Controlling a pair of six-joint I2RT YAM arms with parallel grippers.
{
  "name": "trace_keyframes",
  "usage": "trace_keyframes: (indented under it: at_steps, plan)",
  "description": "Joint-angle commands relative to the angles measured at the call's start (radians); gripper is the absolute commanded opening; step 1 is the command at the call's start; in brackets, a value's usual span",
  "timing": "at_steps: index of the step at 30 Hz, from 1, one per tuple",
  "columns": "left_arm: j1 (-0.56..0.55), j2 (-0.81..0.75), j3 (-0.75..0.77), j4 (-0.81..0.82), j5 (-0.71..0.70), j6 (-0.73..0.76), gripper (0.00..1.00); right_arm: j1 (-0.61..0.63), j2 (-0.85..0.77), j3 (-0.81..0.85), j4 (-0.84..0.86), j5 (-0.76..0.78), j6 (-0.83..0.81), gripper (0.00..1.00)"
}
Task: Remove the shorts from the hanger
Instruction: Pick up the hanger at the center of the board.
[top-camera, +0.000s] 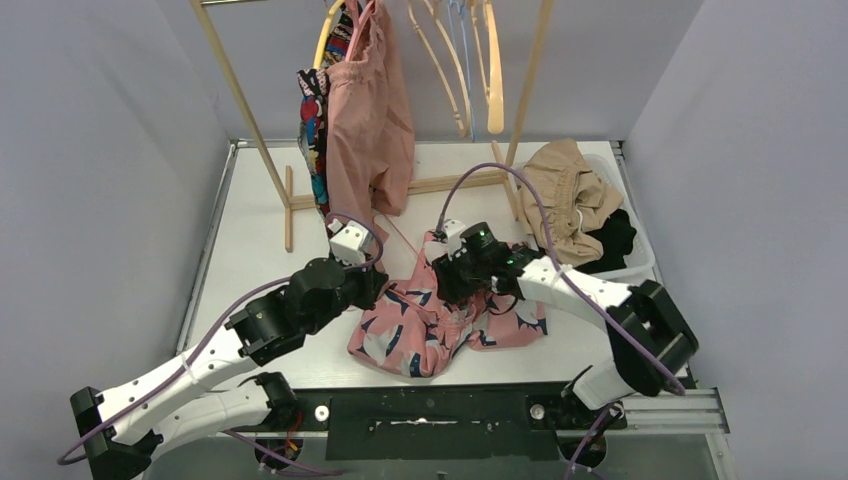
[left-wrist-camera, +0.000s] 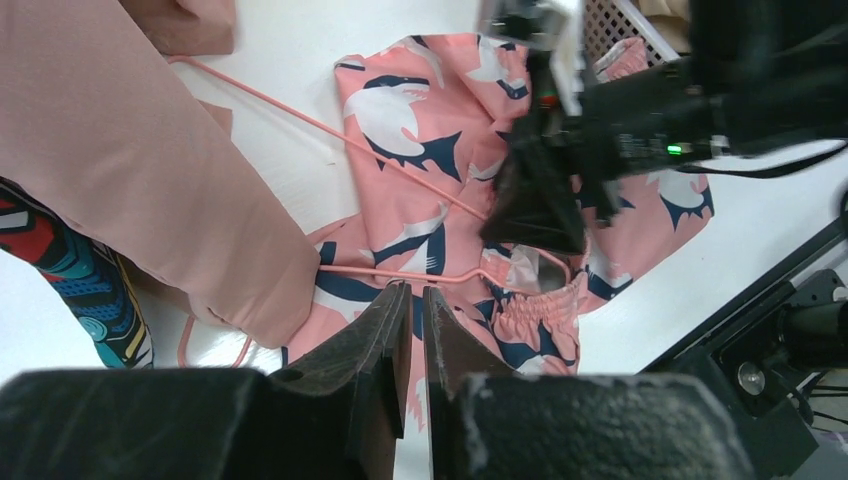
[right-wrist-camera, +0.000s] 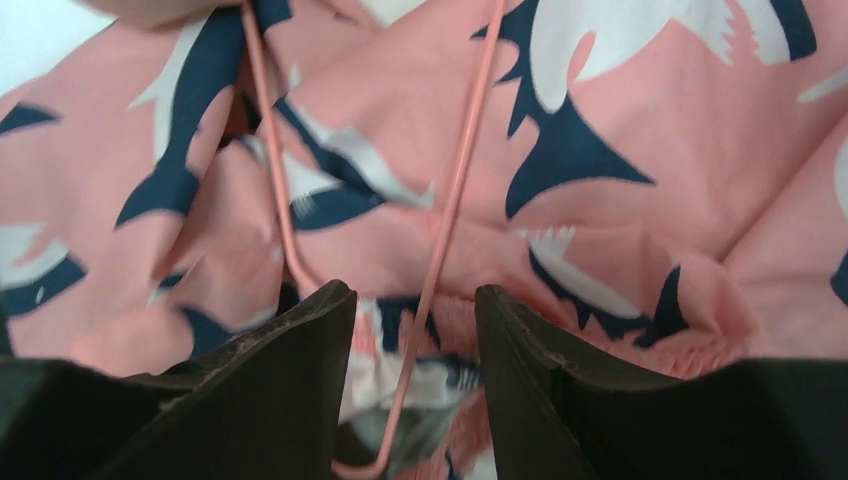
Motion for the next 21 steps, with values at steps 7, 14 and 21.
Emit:
trace_keyframes:
  at_steps: [7, 14, 21]
  plan:
    - [0.010, -0.061, -0.005, 0.064, -0.008, -0.009, 0.10, 0.054, 0.210, 0.158, 0.063, 0.130, 0.081, 0.37]
    - [0.015, -0.042, 0.000, 0.069, -0.008, -0.002, 0.10, 0.055, 0.259, 0.168, 0.060, 0.155, 0.078, 0.29]
    - [0.016, -0.031, 0.012, 0.065, -0.003, 0.000, 0.10, 0.054, 0.185, 0.156, 0.072, 0.192, 0.094, 0.07]
